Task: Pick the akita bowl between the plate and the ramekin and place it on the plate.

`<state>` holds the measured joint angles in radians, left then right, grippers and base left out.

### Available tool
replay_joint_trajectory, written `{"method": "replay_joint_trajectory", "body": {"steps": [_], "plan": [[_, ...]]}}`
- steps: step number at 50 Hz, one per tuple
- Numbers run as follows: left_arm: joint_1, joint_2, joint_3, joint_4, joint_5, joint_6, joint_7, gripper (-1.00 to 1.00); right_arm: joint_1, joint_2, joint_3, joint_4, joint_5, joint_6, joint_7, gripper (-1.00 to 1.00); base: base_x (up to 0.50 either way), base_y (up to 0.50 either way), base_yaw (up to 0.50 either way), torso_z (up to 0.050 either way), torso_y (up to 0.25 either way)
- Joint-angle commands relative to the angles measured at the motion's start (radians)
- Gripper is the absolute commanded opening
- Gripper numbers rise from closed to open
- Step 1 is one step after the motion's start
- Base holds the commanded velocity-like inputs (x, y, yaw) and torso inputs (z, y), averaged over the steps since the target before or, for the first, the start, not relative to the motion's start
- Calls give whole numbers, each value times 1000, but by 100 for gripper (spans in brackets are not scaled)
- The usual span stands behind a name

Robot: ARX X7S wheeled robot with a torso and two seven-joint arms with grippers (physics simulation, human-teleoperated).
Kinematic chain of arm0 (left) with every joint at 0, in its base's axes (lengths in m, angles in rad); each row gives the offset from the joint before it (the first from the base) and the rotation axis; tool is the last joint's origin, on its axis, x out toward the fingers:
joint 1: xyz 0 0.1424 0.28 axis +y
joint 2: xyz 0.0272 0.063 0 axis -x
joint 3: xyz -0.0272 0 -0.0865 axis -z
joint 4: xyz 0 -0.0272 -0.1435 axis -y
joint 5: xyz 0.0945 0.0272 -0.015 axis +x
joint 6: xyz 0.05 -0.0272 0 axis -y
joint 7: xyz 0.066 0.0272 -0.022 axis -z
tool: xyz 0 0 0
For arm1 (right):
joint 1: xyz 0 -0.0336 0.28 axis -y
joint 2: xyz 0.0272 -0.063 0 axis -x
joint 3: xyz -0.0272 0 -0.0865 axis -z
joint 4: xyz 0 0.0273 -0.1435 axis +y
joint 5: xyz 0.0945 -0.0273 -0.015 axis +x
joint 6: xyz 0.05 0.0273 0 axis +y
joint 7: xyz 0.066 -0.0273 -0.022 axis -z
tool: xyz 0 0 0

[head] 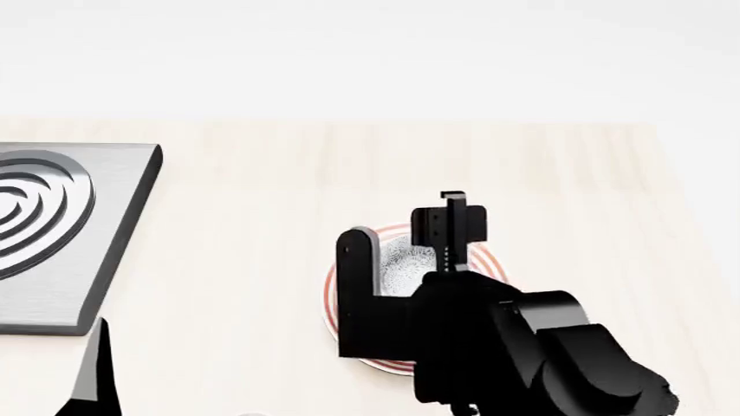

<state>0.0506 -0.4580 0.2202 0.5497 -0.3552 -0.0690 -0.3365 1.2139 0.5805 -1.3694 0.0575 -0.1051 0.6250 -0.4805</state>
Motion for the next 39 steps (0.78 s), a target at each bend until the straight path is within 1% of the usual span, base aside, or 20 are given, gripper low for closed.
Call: {"method": "replay_joint_trajectory", "body": {"steps": [1, 3, 5, 8, 11, 15, 16, 18, 19, 20, 21, 24, 25, 28, 29, 30, 31, 33, 37, 39], "plan": [[2, 13, -25, 22, 22, -5, 18, 100, -42, 111, 170, -324, 5, 90, 92, 100, 0, 0, 0, 0, 0], [0, 14, -31, 19, 21, -2, 15, 100, -81, 132, 279, -403, 74, 81, 158, 100, 0, 0, 0, 0, 0], [-1, 16, -41, 16, 17, 7, 10, 100, -158, 165, 413, -491, 119, 54, 303, 100, 0, 0, 0, 0, 0], [-7, 18, -49, 12, 15, 7, 3, 100, -256, 200, 498, -562, 125, 34, 451, 100, 0, 0, 0, 0, 0], [-10, 20, -64, 26, 7, 5, -10, 100, -419, 250, 638, -686, 191, -7, 631, 100, 0, 0, 0, 0, 0], [-10, 24, -70, 37, 12, 13, -21, 100, -552, 293, 759, -793, 246, -50, 773, 100, 0, 0, 0, 0, 0], [-13, 27, -73, 41, 5, 12, -26, 100, -618, 314, 811, -840, 255, -80, 845, 100, 0, 0, 0, 0, 0], [-11, 32, -80, 48, 0, 22, -30, 100, -704, 336, 887, -882, 304, -134, 912, 100, 0, 0, 0, 0, 0], [-11, 33, -82, 52, -5, 23, -32, 100, -742, 344, 913, -896, 294, -161, 957, 100, 0, 0, 0, 0, 0], [-11, 38, -89, 57, -15, 27, -36, 100, -842, 368, 986, -924, 337, -236, 1017, 100, 0, 0, 0, 0, 0], [-11, 38, -90, 57, -17, 28, -37, 100, -889, 377, 1017, -930, 331, -272, 1057, 100, 0, 0, 0, 0, 0], [-9, 42, -101, 58, -27, 42, -39, 100, -1040, 401, 1097, -935, 349, -392, 1132, 100, 0, 0, 0, 0, 0], [-2, 48, -110, 55, -19, 68, -42, 100, -1133, 414, 1136, -936, 350, -470, 1164, 100, 0, 0, 0, 0, 0], [8, 54, -119, 44, -19, 97, -39, 100, -1282, 429, 1223, -934, 358, -612, 1217, 100, 0, 0, 0, 0, 0], [11, 55, -125, 42, -28, 107, -37, 100, -1362, 419, 1273, -927, 357, -695, 1245, 100, 0, 0, 0, 0, 0], [12, 57, -128, 36, -31, 115, -34, 100, -1391, 416, 1287, -915, 374, -741, 1240, 100, 0, 0, 0, 0, 0], [16, 60, -134, 39, -44, 125, -34, 100, -1420, 391, 1294, -900, 340, -782, 1257, 100, 0, 0, 0, 0, 0], [20, 62, -141, 40, -65, 139, -28, 100, -1435, 376, 1290, -889, 337, -835, 1251, 100, 0, 0, 0, 0, 0], [23, 72, -155, 26, -90, 167, -22, 100, -1450, 333, 1315, -909, 240, -864, 1298, 100, 0, 0, 0, 0, 0], [19, 75, -153, 16, -90, 170, -21, 100, -1446, 320, 1318, -906, 243, -872, 1308, 100, 0, 0, 0, 0, 0]]}}
